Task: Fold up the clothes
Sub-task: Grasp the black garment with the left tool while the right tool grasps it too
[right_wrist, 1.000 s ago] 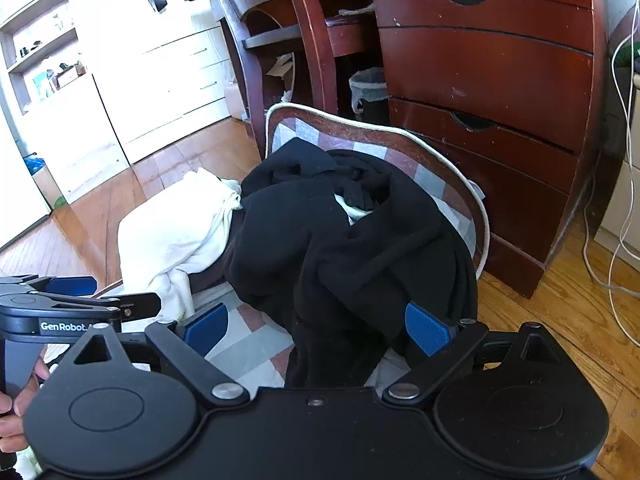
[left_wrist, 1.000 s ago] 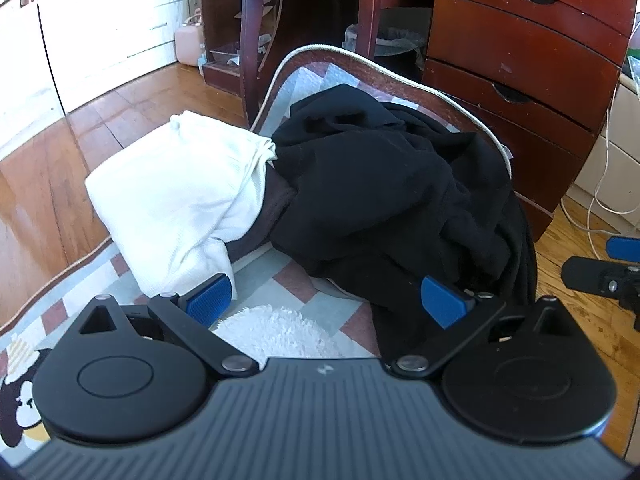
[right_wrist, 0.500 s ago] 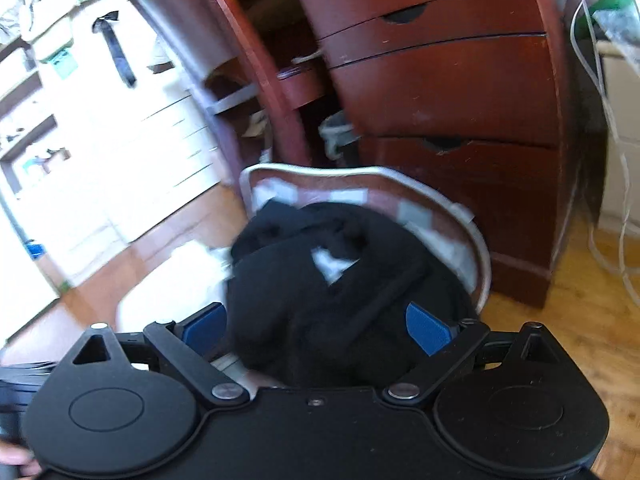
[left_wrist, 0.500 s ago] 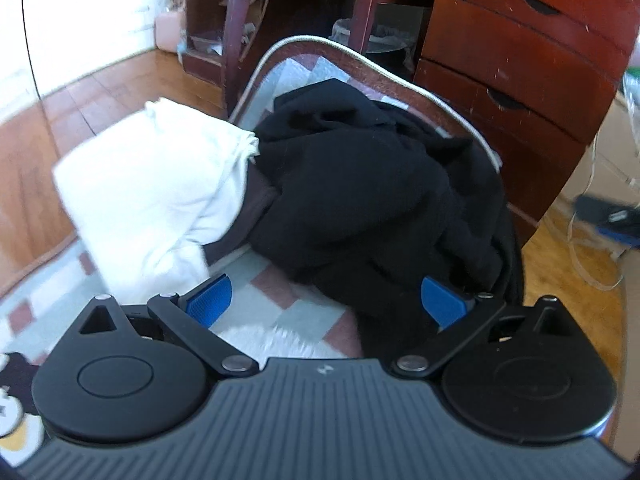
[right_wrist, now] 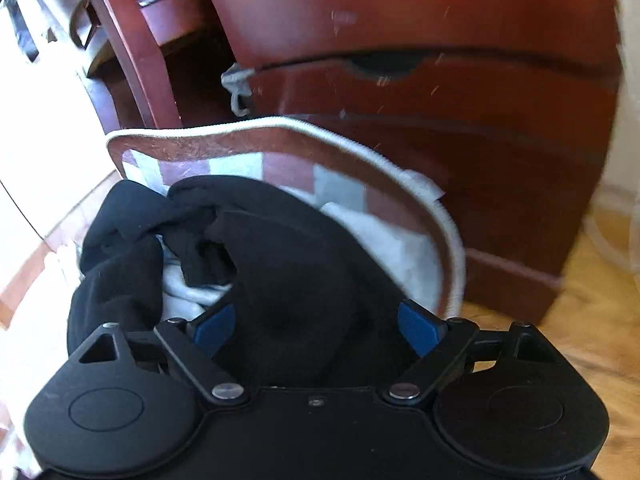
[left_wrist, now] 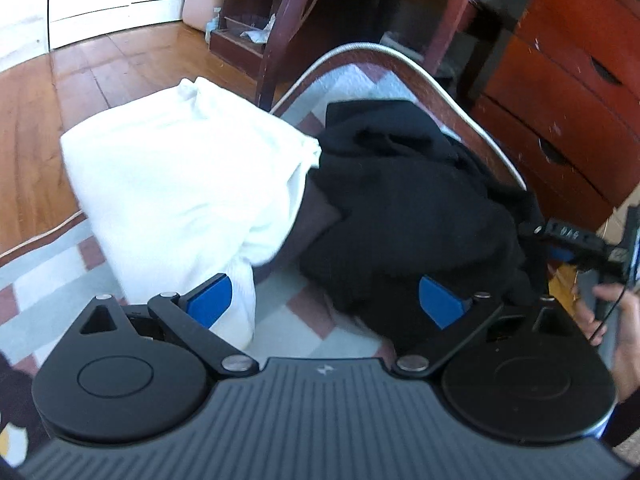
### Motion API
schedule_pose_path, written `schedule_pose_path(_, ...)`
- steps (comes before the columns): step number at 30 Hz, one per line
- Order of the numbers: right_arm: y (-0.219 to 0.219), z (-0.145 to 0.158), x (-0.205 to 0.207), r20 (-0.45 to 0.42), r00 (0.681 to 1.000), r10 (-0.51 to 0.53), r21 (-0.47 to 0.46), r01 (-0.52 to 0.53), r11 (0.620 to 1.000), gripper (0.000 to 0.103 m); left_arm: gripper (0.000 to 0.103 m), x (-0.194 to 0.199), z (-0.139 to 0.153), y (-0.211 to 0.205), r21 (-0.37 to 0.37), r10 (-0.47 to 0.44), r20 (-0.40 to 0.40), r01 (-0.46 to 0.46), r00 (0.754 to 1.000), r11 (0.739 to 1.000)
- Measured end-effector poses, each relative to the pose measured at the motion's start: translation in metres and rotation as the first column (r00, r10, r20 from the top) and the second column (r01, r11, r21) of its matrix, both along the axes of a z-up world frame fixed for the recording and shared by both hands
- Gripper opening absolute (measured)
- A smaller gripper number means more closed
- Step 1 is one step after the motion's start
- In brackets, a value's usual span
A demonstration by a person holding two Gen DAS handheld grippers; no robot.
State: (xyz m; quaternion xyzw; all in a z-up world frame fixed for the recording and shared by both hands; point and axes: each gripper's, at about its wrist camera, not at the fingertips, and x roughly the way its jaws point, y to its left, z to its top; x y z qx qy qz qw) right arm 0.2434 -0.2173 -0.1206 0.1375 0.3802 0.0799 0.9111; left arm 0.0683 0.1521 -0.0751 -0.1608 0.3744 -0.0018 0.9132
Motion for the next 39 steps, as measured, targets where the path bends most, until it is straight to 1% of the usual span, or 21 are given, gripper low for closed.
schedule_pose_path(1, 0.005, -0.010, 0.007, -0.020, 1.000, 0.008, -0.007, -0.008, 1.000, 0.067, 0.103, 0.007, -0.007, 0.006, 0.001, 0.020, -0.009, -0.020, 1.000, 1.000)
schedule_pose_path(3, 0.023, -0.016, 0.006, -0.026, 1.000, -0.003, -0.064, 0.001, 0.998, 0.047, 0.102, 0.017, -0.024, 0.017, 0.000, 0.040, -0.036, -0.040, 0.999, 0.999)
schedule_pose_path(4, 0.035, -0.012, -0.003, 0.014, 1.000, 0.011, -0.089, -0.009, 0.996, 0.020, 0.101, 0.021, -0.033, 0.022, -0.004, 0.035, -0.053, -0.035, 0.998, 0.999)
schedule_pose_path(5, 0.046, -0.005, -0.012, 0.050, 0.998, 0.029, -0.109, -0.023, 0.994, 0.017, 0.101, 0.025, -0.041, 0.027, -0.009, 0.029, -0.070, -0.030, 0.997, 1.000)
schedule_pose_path(6, 0.058, 0.004, -0.026, 0.092, 0.994, 0.056, -0.121, -0.045, 0.992, 0.017, 0.101, 0.029, -0.050, 0.032, -0.013, 0.024, -0.087, -0.025, 0.996, 1.000)
schedule_pose_path(8, 0.077, 0.014, -0.051, 0.140, 0.983, 0.123, -0.080, -0.112, 0.990, 0.017, 0.101, 0.032, -0.066, 0.042, -0.107, 0.000, -0.089, -0.010, 0.996, 0.994)
schedule_pose_path(13, 0.115, 0.019, -0.089, 0.127, 0.951, 0.283, -0.010, -0.284, 0.959, 0.015, 0.101, 0.037, -0.085, 0.049, -0.275, -0.014, -0.059, -0.003, 0.998, 0.962)
schedule_pose_path(16, 0.109, 0.013, -0.092, 0.111, 0.919, 0.378, 0.158, -0.392, 0.906, 0.014, 0.102, 0.044, -0.078, 0.033, -0.203, -0.009, -0.027, 0.003, 1.000, 0.979)
schedule_pose_path(19, 0.097, 0.001, -0.089, 0.085, 0.921, 0.379, 0.303, -0.386, 0.871, 0.014, 0.102, 0.057, -0.065, 0.020, -0.233, -0.069, 0.024, 0.073, 0.997, 0.970)
schedule_pose_path(21, 0.100, 0.005, -0.092, 0.102, 0.917, 0.386, 0.293, -0.398, 0.869, 0.014, 0.102, 0.069, -0.056, 0.008, -0.251, -0.116, 0.058, 0.127, 0.992, 0.960)
schedule_pose_path(23, 0.103, 0.007, -0.093, 0.120, 0.911, 0.395, 0.324, -0.412, 0.852, 0.014, 0.103, 0.085, -0.048, -0.008, -0.222, -0.162, 0.069, 0.173, 0.984, 0.959)
schedule_pose_path(24, 0.106, 0.006, -0.092, 0.122, 0.910, 0.396, 0.347, -0.413, 0.842, 0.014, 0.103, 0.096, -0.049, -0.015, -0.218, -0.191, 0.048, 0.197, 0.980, 0.956)
schedule_pose_path(26, 0.117, 0.000, -0.091, 0.109, 0.908, 0.405, 0.336, -0.417, 0.844, 0.014, 0.103, 0.119, -0.059, -0.023, -0.271, -0.192, -0.050, 0.172, 0.980, 0.947)
schedule_pose_path(28, 0.124, -0.005, -0.095, 0.102, 0.904, 0.415, 0.300, -0.426, 0.854, 0.014, 0.099, 0.134, -0.071, -0.028, -0.359, -0.194, -0.101, 0.146, 0.976, 0.922)
schedule_pose_path(29, 0.123, -0.007, -0.097, 0.100, 0.905, 0.413, 0.303, -0.423, 0.854, 0.014, 0.092, 0.137, -0.073, -0.034, -0.377, -0.228, -0.094, 0.177, 0.969, 0.909)
schedule_pose_path(30, 0.119, -0.010, -0.100, 0.099, 0.908, 0.406, 0.321, -0.416, 0.851, 0.014, 0.070, 0.136, -0.071, -0.042, -0.355, -0.272, -0.072, 0.230, 0.960, 0.906)
schedule_pose_path(31, 0.115, -0.013, -0.102, 0.098, 0.912, 0.399, 0.340, -0.408, 0.848, 0.014, 0.058, 0.135, -0.069, -0.051, -0.329, -0.317, -0.050, 0.284, 0.947, 0.901)
schedule_pose_path(33, 0.108, -0.007, -0.107, 0.103, 0.910, 0.401, 0.307, -0.413, 0.857, 0.015, 0.048, 0.132, -0.064, -0.064, -0.287, -0.332, -0.032, 0.309, 0.943, 0.907)
schedule_pose_path(35, 0.103, 0.003, -0.111, 0.108, 0.907, 0.408, 0.257, -0.422, 0.870, 0.016, 0.047, 0.130, -0.062, -0.073, -0.251, -0.335, -0.038, 0.315, 0.941, 0.915)
schedule_pose_path(37, 0.097, 0.012, -0.115, 0.113, 0.903, 0.415, 0.205, -0.430, 0.879, 0.029, 0.047, 0.128, -0.061, -0.075, -0.242, -0.317, -0.034, 0.300, 0.948, 0.923)
schedule_pose_path(39, 0.091, 0.021, -0.119, 0.118, 0.899, 0.422, 0.153, -0.436, 0.887, 0.032, 0.046, 0.125, -0.061, -0.074, -0.249, -0.293, -0.034, 0.276, 0.955, 0.928)
